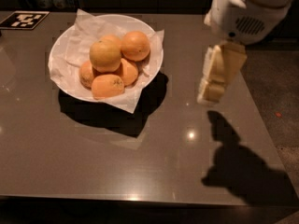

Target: Pick orange from white bowl

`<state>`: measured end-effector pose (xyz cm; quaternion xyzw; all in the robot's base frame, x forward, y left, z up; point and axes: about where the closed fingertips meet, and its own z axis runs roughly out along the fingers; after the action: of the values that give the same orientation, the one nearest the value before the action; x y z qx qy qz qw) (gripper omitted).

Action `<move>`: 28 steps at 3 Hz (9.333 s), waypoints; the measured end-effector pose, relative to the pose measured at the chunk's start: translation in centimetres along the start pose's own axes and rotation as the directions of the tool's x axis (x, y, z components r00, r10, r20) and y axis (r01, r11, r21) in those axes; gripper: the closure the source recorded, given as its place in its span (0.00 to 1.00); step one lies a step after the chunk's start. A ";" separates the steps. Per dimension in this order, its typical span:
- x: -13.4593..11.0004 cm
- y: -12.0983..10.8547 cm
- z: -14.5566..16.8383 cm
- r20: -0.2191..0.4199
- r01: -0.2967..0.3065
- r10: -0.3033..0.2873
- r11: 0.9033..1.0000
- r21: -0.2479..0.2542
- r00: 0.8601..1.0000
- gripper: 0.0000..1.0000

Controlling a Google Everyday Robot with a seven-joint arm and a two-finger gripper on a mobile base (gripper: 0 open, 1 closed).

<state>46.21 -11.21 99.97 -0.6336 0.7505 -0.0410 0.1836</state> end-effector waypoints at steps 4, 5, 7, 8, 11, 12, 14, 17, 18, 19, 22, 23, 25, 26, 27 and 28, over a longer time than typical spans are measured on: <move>-9.8 -0.6 1.6 0.073 0.050 -0.048 0.998 -0.034 0.996 0.00; -13.8 -1.3 4.5 0.089 0.074 -0.064 0.991 -0.109 0.994 0.00; -15.0 -2.0 5.0 0.098 0.047 -0.037 0.994 -0.094 0.994 0.00; -16.4 -4.0 5.9 0.086 -0.027 0.036 0.995 -0.101 0.996 0.00; -19.0 -6.9 8.6 0.049 -0.113 0.122 0.982 -0.148 0.991 0.00; -20.1 -7.0 9.6 0.039 -0.105 0.113 0.981 -0.166 0.993 0.04; -23.0 -6.0 11.7 0.032 -0.038 0.045 0.978 -0.205 0.998 0.09; -21.7 -7.4 13.5 0.007 -0.076 0.080 0.973 -0.218 0.997 0.15; -21.4 -7.2 14.5 -0.009 -0.080 0.080 0.969 -0.236 0.997 0.14; -21.5 -6.7 15.5 -0.022 -0.077 0.074 0.963 -0.258 0.997 0.15; -21.6 -6.8 15.1 -0.022 -0.077 0.074 0.963 -0.258 0.997 0.58; -21.6 -6.8 15.1 -0.022 -0.077 0.074 0.963 -0.258 0.997 0.82; -22.2 -6.9 12.3 0.065 -0.046 0.063 0.973 -0.224 0.996 1.00; -22.2 -6.2 9.1 0.158 -0.018 0.054 0.975 -0.223 0.986 1.00; -21.2 -5.0 7.2 0.215 -0.015 0.071 0.968 -0.251 0.974 1.00; -19.9 -3.3 5.5 0.231 -0.024 0.090 0.961 -0.275 0.969 1.00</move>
Offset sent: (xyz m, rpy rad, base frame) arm 0.0085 0.0412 0.0129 0.0111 -0.0184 0.0195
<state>53.65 8.32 100.29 -0.6308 0.7393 0.1443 0.1863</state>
